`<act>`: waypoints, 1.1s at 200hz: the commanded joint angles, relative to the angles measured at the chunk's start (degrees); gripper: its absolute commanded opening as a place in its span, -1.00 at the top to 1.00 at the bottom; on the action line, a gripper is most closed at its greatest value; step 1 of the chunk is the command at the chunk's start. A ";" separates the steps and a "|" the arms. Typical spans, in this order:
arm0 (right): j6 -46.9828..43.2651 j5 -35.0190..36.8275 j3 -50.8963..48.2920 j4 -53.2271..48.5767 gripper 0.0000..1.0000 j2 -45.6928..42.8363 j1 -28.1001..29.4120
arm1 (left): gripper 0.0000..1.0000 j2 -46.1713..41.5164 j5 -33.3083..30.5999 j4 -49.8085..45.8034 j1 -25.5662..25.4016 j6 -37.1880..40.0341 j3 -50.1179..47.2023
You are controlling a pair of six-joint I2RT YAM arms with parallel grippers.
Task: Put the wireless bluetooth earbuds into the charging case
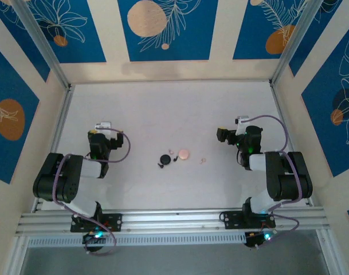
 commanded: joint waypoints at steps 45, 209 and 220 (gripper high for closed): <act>-1.14 0.87 0.47 0.64 -0.98 -0.14 0.22 | -1.00 0.13 0.93 0.43 0.64 -0.40 0.77; -0.79 -0.35 0.58 0.41 -0.98 -0.08 -0.38 | -1.00 0.13 1.73 -0.15 1.03 -0.74 0.97; -0.71 -0.39 0.56 0.53 -0.98 -0.06 -0.34 | -0.99 0.05 1.74 -0.03 1.03 -0.68 0.89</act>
